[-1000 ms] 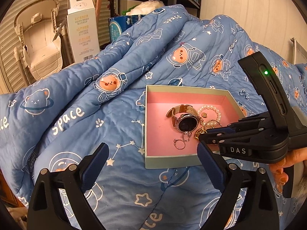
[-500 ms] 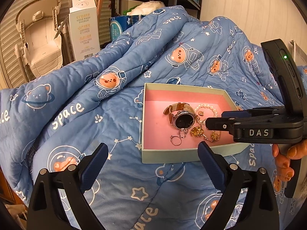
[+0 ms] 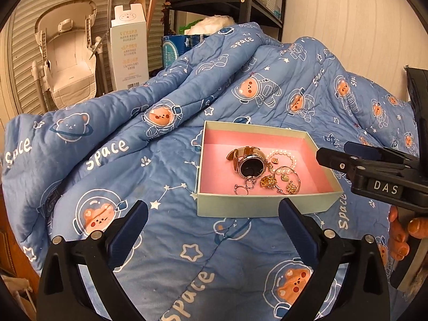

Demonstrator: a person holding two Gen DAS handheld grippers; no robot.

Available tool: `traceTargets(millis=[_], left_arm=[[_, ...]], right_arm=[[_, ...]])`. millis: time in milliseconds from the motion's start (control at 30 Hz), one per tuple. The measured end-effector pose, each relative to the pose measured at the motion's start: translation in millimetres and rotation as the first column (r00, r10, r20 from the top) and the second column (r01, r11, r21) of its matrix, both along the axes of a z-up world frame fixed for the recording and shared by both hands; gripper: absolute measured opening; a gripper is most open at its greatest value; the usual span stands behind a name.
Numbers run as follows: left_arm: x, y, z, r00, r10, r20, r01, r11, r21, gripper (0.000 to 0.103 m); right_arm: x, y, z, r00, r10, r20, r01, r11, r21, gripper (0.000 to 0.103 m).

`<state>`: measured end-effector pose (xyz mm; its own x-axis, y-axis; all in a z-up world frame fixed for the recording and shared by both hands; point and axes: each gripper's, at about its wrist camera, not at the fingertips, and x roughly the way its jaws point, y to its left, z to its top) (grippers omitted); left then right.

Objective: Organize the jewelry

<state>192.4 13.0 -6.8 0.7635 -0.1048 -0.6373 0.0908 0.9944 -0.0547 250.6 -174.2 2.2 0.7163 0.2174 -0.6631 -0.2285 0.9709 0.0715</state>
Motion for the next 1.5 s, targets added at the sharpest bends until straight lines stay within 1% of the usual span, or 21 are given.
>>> traceTargets(millis=[100,200,300,467,667,700,733,767,833,967,1100,1167,1333,1500], left_arm=[[-13.0,1.0,2.1,1.0,0.016,0.027,-0.016,1.0,-0.012,0.096],[-26.9,1.4,4.1,0.998,0.028,0.059,-0.027,0.999,-0.017,0.096],[-42.1,1.5,4.9,0.996,0.028,0.082,-0.026,0.999,-0.034,0.096],[-67.7,-0.3,4.7,0.994,0.031,0.104,-0.025,0.998,-0.064,0.096],[-99.9,-4.5,5.2,0.991,0.024,0.132,-0.019,0.999,-0.044,0.096],[-106.0,-4.1,4.7,0.99,0.028,0.137,-0.022,0.999,-0.041,0.096],[-111.9,-3.6,4.7,0.989,0.032,0.141,-0.026,0.999,-0.041,0.096],[-117.7,-2.5,4.5,0.989,0.037,0.143,-0.031,0.999,-0.044,0.096],[-127.8,0.8,3.6,0.989,0.055,0.14,-0.047,0.997,-0.054,0.096],[-146.4,5.5,3.5,0.987,0.077,0.139,-0.066,0.995,-0.079,0.096],[-163.1,7.3,4.9,0.983,0.095,0.16,-0.082,0.993,-0.087,0.096],[-168.9,8.1,6.7,0.978,0.108,0.177,-0.092,0.991,-0.096,0.096],[-178.0,8.4,11.5,0.97,0.127,0.206,-0.105,0.988,-0.114,0.096],[-180.6,-2.4,12.5,0.973,0.095,0.212,-0.081,0.994,-0.07,0.096]], right_arm=[[-17.2,1.5,1.4,0.999,-0.009,0.039,0.009,1.0,-0.002,0.075],[-36.6,3.2,3.2,0.996,-0.024,0.081,0.024,1.0,0.004,0.086],[-58.2,4.2,5.9,0.991,-0.03,0.13,0.029,1.0,0.006,0.086],[-89.7,7.0,6.6,0.987,-0.029,0.156,0.027,1.0,0.012,0.086],[-125.3,6.9,8.4,0.979,-0.038,0.198,0.041,0.999,-0.014,0.087],[-130.5,5.5,9.0,0.977,-0.044,0.206,0.048,0.999,-0.015,0.088],[-136.3,4.2,9.1,0.976,-0.052,0.212,0.057,0.998,-0.017,0.092],[-142.3,2.4,9.6,0.974,-0.06,0.218,0.064,0.998,-0.013,0.094],[-154.3,-1.5,10.4,0.969,-0.072,0.236,0.076,0.997,-0.006,0.094],[-171.7,-7.1,9.8,0.967,-0.088,0.239,0.092,0.996,-0.003,0.094],[-186.5,-12.6,8.5,0.965,-0.111,0.239,0.11,0.994,0.018,0.094],[-193.5,-16.4,9.4,0.962,-0.119,0.246,0.112,0.993,0.04,0.094],[-209.5,-18.4,14.4,0.959,-0.121,0.257,0.11,0.992,0.057,0.094],[-223.4,-17.0,18.5,0.95,-0.125,0.286,0.109,0.991,0.072,0.095]])
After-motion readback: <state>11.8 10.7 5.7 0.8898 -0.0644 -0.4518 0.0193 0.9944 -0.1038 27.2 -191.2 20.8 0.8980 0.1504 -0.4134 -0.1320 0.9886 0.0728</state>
